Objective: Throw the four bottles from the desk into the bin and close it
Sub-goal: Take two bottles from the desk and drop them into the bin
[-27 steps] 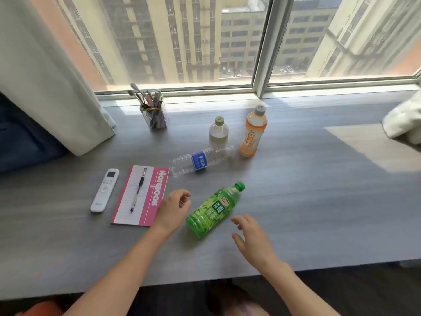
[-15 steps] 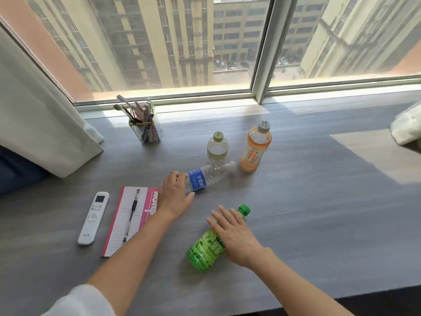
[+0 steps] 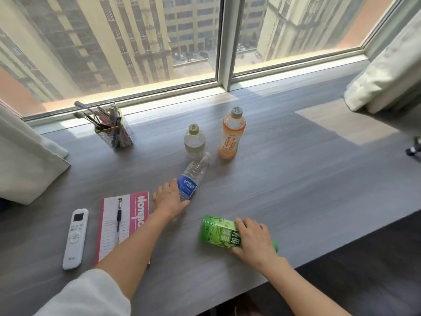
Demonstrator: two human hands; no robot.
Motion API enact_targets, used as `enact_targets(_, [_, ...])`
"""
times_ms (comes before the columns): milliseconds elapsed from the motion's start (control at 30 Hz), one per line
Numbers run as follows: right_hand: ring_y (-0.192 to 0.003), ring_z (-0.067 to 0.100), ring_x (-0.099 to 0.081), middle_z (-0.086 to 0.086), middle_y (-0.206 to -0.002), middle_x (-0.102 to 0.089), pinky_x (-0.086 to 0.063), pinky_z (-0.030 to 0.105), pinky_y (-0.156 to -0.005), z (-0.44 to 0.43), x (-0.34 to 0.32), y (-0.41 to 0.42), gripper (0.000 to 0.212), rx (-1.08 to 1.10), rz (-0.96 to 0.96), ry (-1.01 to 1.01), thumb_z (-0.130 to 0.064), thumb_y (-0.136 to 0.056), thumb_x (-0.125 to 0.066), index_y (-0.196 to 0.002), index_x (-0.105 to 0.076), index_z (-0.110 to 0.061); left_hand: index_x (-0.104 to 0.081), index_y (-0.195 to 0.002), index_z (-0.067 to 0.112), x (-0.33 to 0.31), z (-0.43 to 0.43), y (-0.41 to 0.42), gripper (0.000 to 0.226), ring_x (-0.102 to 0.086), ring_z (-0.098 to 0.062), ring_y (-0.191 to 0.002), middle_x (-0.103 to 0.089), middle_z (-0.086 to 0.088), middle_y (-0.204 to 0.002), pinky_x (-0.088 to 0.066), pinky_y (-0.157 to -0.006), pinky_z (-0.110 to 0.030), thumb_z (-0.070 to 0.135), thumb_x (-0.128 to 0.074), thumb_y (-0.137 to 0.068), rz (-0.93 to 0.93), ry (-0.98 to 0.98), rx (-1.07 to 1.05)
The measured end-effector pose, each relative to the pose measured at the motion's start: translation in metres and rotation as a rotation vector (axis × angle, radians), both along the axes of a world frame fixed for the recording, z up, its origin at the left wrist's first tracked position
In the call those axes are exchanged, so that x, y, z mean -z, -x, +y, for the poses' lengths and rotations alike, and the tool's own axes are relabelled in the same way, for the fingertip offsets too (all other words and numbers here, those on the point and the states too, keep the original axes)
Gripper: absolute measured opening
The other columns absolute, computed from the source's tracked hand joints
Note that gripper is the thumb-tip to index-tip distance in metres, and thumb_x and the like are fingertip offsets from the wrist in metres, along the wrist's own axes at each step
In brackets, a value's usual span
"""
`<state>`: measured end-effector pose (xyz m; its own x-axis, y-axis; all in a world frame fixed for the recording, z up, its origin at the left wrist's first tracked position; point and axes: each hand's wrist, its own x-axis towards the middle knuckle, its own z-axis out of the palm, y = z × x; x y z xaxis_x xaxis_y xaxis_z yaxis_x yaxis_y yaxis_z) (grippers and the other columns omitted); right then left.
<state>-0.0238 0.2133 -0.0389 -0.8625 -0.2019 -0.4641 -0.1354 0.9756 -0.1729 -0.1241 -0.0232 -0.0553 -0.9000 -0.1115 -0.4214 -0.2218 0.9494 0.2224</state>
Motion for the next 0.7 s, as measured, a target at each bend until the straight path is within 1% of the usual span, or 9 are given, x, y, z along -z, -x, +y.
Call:
enact_targets(167, [-0.112,0.025,-0.055,0.003,-0.117,-0.055,-0.046,0.038,-0.091,0.014,-0.01,-0.04,0.071,0.359,-0.054,0.172,-0.065,-0.074,-0.059,-0.13,-0.044,-0.023,-0.039,-0.132,0.013,-0.016,0.003,-0.045,0.072,-0.054,-0.03,-0.111,-0.051,-0.014,-0.126,-0.046,-0.091,-0.039,0.043,-0.071,-0.074,-0.039,-0.307,-0.087])
enact_targets(233, [-0.106,0.024,-0.057,0.002,-0.11,-0.059,-0.048,0.037,-0.085,0.018,-0.016,-0.06,0.065,0.499,-0.058,0.254,-0.068,-0.073,-0.06,-0.123,-0.05,-0.027,-0.046,-0.125,0.014,-0.024,0.002,-0.071,0.063,-0.058,-0.025,-0.1,-0.057,-0.01,-0.117,-0.048,-0.084,-0.036,0.04,-0.072,-0.074,-0.06,-0.406,-0.085])
enact_targets(300, [-0.097,0.021,-0.059,-0.001,-0.101,-0.062,-0.049,0.036,-0.079,0.023,-0.021,-0.085,0.053,0.644,-0.033,0.338,-0.068,-0.072,-0.061,-0.11,-0.058,-0.031,-0.053,-0.116,0.017,-0.032,0.002,-0.097,0.052,-0.062,-0.02,-0.09,-0.063,-0.006,-0.107,-0.05,-0.079,-0.033,0.037,-0.074,-0.074,-0.097,-0.516,-0.088])
enact_targets(367, [-0.093,0.018,-0.06,-0.003,-0.097,-0.064,-0.05,0.035,-0.079,0.027,-0.025,-0.113,0.045,0.816,-0.033,0.462,-0.064,-0.072,-0.065,-0.105,-0.061,-0.034,-0.055,-0.11,0.022,-0.038,0.003,-0.123,0.042,-0.065,-0.018,-0.087,-0.067,-0.002,-0.101,-0.053,-0.081,-0.036,0.035,-0.074,-0.075,-0.163,-0.623,-0.11])
enact_targets(433, [-0.088,0.012,-0.061,-0.008,-0.094,-0.066,-0.048,0.03,-0.074,0.03,-0.027,-0.144,0.035,0.98,-0.035,0.574,-0.06,-0.072,-0.068,-0.099,-0.06,-0.038,-0.057,-0.104,0.026,-0.041,0.006,-0.146,0.034,-0.067,-0.017,-0.086,-0.069,0.001,-0.097,-0.054,-0.085,-0.039,0.035,-0.073,-0.075,-0.225,-0.69,-0.101])
enact_targets(500, [-0.082,0.001,-0.059,-0.012,-0.089,-0.067,-0.045,0.022,-0.066,0.035,-0.028,-0.177,0.027,1.115,-0.024,0.636,-0.057,-0.073,-0.068,-0.092,-0.058,-0.041,-0.057,-0.105,0.026,-0.042,0.012,-0.164,0.034,-0.069,-0.017,-0.086,-0.071,0.0,-0.095,-0.056,-0.086,-0.042,0.036,-0.073,-0.076,-0.269,-0.707,-0.052])
enact_targets(533, [-0.082,-0.002,-0.058,-0.014,-0.089,-0.067,-0.044,0.021,-0.066,0.038,-0.027,-0.192,0.027,1.18,-0.014,0.658,-0.056,-0.074,-0.068,-0.093,-0.058,-0.04,-0.057,-0.106,0.025,-0.042,0.016,-0.172,0.035,-0.069,-0.018,-0.086,-0.071,0.0,-0.095,-0.056,-0.086,-0.043,0.035,-0.073,-0.076,-0.283,-0.702,-0.017])
enact_targets(600, [-0.084,0.005,-0.06,-0.016,-0.089,-0.065,-0.044,0.025,-0.067,0.045,-0.024,-0.223,0.03,1.287,0.0,0.663,-0.051,-0.077,-0.068,-0.101,-0.057,-0.037,-0.055,-0.11,0.025,-0.042,0.027,-0.185,0.039,-0.069,-0.017,-0.086,-0.071,0.001,-0.097,-0.056,-0.086,-0.042,0.035,-0.073,-0.076,-0.305,-0.698,0.062])
enact_targets(700, [-0.092,0.02,-0.059,-0.008,-0.092,-0.065,-0.044,0.033,-0.076,0.057,-0.015,-0.265,0.03,1.419,0.004,0.61,-0.046,-0.08,-0.067,-0.105,-0.055,-0.035,-0.054,-0.116,0.024,-0.04,0.05,-0.202,0.047,-0.069,-0.012,-0.086,-0.071,0.001,-0.098,-0.056,-0.084,-0.037,0.034,-0.074,-0.075,-0.312,-0.693,0.204])
